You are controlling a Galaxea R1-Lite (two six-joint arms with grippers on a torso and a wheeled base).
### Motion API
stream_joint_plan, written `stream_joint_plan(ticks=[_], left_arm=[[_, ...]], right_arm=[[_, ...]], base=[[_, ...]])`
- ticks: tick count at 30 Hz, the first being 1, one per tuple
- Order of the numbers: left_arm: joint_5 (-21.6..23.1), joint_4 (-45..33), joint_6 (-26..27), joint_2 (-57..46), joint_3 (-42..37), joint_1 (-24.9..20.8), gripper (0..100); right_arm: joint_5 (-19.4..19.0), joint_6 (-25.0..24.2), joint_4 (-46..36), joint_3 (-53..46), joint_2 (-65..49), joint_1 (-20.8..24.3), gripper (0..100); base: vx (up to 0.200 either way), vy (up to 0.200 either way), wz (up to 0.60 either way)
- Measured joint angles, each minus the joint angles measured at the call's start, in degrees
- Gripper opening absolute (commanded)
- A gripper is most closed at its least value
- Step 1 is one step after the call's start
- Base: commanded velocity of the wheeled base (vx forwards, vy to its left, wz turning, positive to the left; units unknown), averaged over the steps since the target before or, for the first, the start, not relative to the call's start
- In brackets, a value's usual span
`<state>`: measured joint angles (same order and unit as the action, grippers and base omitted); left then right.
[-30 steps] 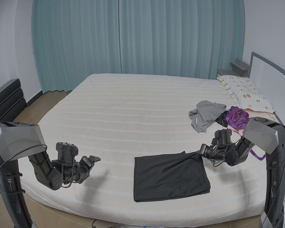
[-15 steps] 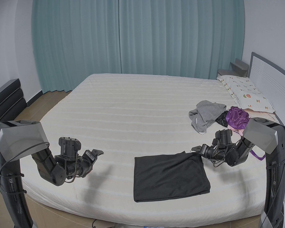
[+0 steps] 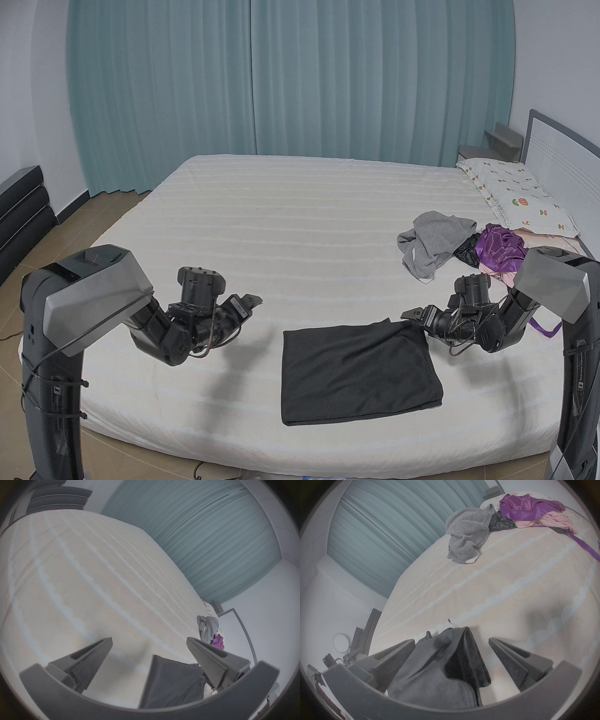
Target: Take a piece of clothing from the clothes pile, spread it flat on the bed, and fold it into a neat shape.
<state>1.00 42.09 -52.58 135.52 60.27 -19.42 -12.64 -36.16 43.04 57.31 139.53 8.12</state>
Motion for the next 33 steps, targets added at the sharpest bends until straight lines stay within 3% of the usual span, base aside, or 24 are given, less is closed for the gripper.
stream_joint_plan(ticks=[10,21,22,33], left_arm=[[-1.6,-9.5,1.7,7.6,14.7,-7.8,100],[-4.0,-10.9,4.8,12.8,19.6,-9.1,100],[-4.0,-10.9,4.9,13.0,19.7,-9.2,0],[-4.1,-10.8,6.0,14.4,20.8,-9.5,0]], right_arm=[[0.0,-0.3,0.1,-1.2,-0.5,0.7,100],[0.5,-0.3,0.2,-1.7,-0.6,1.3,100],[0.5,-0.3,0.2,-1.7,-0.6,1.4,100],[0.5,-0.2,0.2,-0.9,-0.1,1.4,100]], base=[[0.000,0.000,0.00],[0.000,0.000,0.00],[0.000,0.000,0.00],[0.000,0.000,0.00]])
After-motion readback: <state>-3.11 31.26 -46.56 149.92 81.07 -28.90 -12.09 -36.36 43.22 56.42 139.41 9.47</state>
